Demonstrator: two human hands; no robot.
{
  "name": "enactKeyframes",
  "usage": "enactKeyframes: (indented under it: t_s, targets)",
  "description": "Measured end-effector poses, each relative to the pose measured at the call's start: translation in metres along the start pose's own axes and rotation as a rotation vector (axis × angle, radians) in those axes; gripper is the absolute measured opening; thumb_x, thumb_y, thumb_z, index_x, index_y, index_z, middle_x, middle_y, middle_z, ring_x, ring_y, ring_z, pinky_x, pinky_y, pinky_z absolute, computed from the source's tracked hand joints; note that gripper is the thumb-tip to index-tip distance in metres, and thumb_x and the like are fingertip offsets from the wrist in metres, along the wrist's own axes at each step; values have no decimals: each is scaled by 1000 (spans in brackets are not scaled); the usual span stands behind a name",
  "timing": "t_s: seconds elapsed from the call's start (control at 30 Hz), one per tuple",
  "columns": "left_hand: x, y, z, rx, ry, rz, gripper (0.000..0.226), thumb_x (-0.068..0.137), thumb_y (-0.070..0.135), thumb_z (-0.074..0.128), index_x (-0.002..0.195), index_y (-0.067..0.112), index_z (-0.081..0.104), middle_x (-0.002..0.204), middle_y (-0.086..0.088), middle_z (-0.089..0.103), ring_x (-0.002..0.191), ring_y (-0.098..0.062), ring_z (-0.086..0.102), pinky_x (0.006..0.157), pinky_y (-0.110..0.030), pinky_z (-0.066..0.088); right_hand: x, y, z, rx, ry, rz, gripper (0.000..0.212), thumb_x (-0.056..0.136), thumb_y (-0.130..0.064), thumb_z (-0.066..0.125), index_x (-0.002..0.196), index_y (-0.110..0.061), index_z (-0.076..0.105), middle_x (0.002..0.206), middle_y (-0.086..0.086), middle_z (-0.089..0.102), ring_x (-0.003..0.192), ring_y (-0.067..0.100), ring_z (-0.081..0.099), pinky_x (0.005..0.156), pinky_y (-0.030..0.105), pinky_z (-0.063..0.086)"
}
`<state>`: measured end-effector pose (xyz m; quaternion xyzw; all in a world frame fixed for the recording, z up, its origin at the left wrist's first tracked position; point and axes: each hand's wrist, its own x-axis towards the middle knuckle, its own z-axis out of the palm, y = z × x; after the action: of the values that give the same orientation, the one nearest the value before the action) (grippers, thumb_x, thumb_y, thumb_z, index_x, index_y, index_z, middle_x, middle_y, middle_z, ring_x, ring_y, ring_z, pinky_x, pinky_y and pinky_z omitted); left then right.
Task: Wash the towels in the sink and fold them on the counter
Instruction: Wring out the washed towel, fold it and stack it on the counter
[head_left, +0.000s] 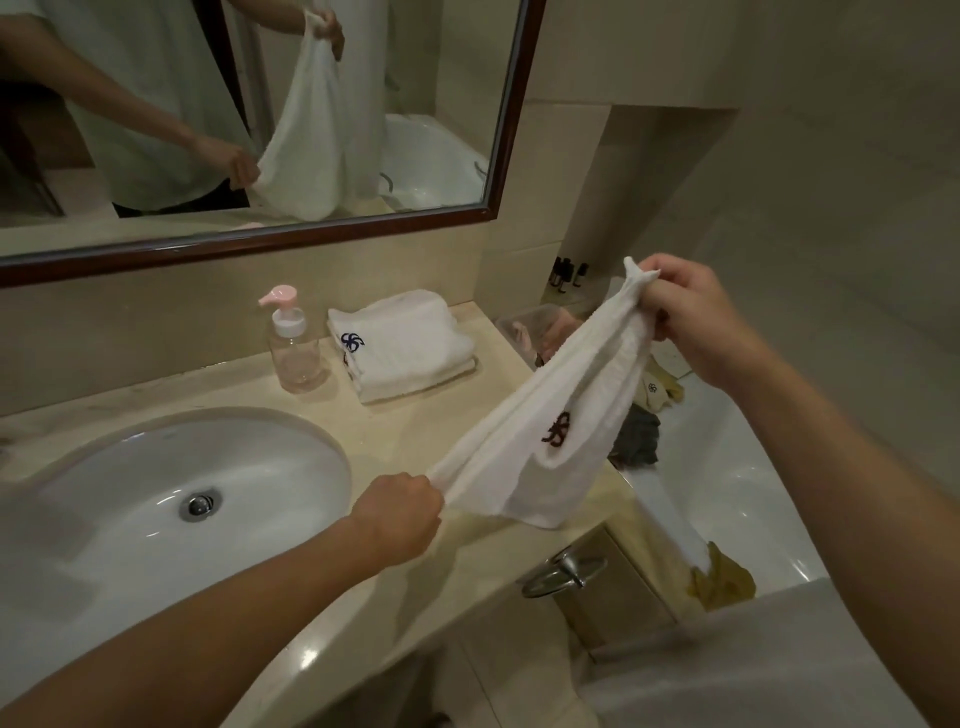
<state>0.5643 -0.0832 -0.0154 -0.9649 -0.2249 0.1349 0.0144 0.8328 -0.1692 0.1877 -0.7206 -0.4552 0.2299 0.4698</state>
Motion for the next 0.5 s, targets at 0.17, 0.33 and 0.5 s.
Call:
enactKeyframes:
  t_s: [0.17, 0.33, 0.5]
  targets:
    - [-10, -22, -27, 181, -24, -56, 27, 95, 4, 41, 115, 12, 57, 113, -8, 63, 100, -26, 64, 71, -33, 40, 1, 4, -8, -15, 60, 37, 28, 92, 0, 45, 75, -17, 57, 70, 0, 47, 58, 11, 43, 53, 26, 34]
    - [-24, -54, -52, 244, 195, -115, 17, 89, 4, 56, 102, 14, 59, 89, -9, 67, 81, -32, 67, 58, -34, 32, -2, 8, -21, 13, 78, 94, 26, 93, 3, 42, 76, -13, 53, 70, 2, 45, 48, 3, 46, 46, 17, 38]
    - [-16, -90, -36, -211, 471, -294, 24, 85, 29, 74, 92, 16, 56, 66, -5, 64, 54, -29, 60, 47, -32, 45, -4, 5, -19, -28, 70, 93, 28, 93, 2, 43, 74, -15, 55, 69, 0, 45, 55, 8, 43, 49, 20, 37]
